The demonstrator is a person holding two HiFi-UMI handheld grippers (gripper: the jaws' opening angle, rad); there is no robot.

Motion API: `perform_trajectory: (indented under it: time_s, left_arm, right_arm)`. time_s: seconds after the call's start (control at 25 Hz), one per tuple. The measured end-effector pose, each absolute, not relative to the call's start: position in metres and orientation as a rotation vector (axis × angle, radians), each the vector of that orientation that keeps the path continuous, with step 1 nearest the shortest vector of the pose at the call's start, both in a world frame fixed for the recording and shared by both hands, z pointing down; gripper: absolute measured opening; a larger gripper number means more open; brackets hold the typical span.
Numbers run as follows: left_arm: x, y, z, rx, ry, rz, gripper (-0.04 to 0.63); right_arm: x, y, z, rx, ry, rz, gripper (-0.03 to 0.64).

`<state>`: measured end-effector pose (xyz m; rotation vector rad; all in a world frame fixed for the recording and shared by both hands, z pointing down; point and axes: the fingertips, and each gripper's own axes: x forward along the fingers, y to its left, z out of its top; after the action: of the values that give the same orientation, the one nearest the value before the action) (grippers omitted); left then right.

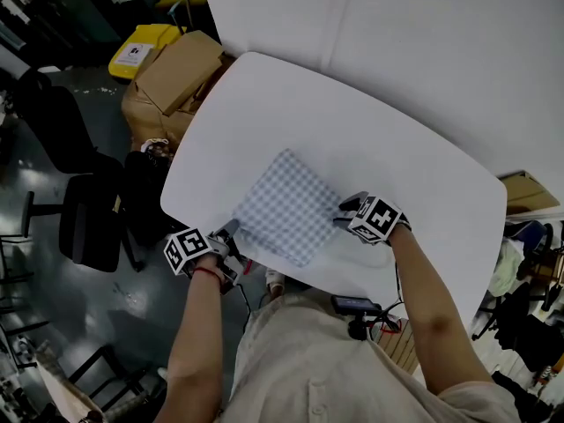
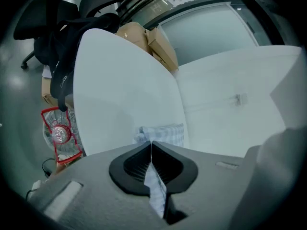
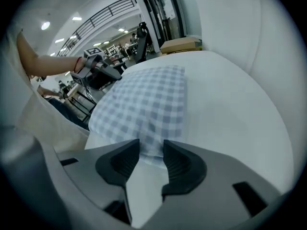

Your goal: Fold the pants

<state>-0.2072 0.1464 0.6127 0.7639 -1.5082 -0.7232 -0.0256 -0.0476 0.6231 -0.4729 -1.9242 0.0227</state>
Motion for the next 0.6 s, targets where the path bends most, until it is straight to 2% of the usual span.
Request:
perform_trajectory:
  time_s: [0.12, 0.28, 0.44, 0.6]
  left_arm:
    - [-0.204, 0.147, 0.616, 0.746, -1.522, -0.751, 0.017]
    - [-0.207, 0.142, 0.602, 0.817, -1.561, -0.696, 0.018]
    - [-0.209, 0.142, 0.607, 0.797, -1.534, -0.698, 0.018]
    - [-0.210, 0.140, 0.613, 0.761, -1.516, -0.726, 0.018]
  right_arm:
    - [-0.027, -0.044, 0.621, -0.482, -1.922, -0.063, 0.172]
    - [-0.035, -0.033, 0.575, -0.468, -2.063, -0.066, 0.202]
    - [-0.037, 0.039, 0.540, -0.552, -2.150, -0.125, 0.198]
    - [-0.033, 0.102, 0.560, -0.589, -2.096, -0.226, 0.184]
